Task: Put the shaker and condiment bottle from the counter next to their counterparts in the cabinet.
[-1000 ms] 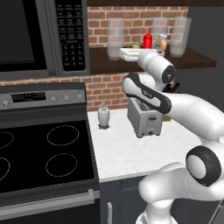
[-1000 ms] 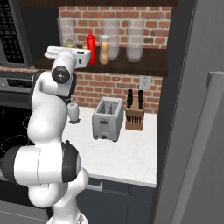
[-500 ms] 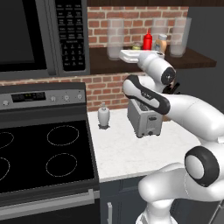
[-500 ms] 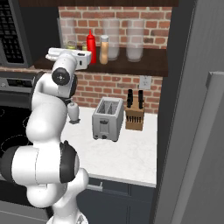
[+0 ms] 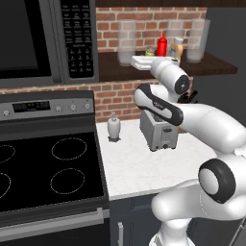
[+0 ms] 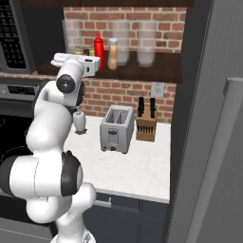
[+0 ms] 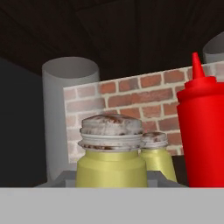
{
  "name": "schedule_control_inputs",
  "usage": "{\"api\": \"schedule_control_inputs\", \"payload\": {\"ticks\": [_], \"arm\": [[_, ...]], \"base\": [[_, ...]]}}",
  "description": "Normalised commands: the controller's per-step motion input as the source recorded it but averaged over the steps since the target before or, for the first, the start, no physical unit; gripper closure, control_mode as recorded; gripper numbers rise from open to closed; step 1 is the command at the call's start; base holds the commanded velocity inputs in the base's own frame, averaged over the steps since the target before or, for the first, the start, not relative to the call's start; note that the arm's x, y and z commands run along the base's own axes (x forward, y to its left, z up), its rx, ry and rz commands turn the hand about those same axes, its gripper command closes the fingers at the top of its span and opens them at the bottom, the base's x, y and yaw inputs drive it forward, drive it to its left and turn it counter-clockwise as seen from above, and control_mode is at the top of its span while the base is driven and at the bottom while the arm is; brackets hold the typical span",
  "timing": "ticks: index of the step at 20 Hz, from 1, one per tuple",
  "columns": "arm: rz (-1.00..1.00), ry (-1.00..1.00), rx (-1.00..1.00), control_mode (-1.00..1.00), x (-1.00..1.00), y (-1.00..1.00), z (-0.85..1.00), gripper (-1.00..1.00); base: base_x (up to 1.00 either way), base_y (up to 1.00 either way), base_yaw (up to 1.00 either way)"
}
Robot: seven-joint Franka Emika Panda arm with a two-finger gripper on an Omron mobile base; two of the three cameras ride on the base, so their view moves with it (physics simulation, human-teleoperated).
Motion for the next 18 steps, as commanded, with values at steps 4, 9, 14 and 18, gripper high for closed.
{"api": "schedule_control_inputs", "payload": {"ticks": [4,9,14,18], "arm": [[-0.02,0.0,0.0,-1.0,0.14,0.0,-0.06,1.0],[-0.01,0.0,0.0,-1.0,0.23,0.0,-0.09,1.0],[-0.01,0.0,0.0,-1.0,0.25,0.0,-0.08,1.0],[0.0,-0.02,0.0,-1.0,0.18,0.0,-0.07,1.0]], "base": [[0.0,0.0,0.0],[0.0,0.0,0.0],[0.0,0.0,0.0],[0.0,0.0,0.0]]}}
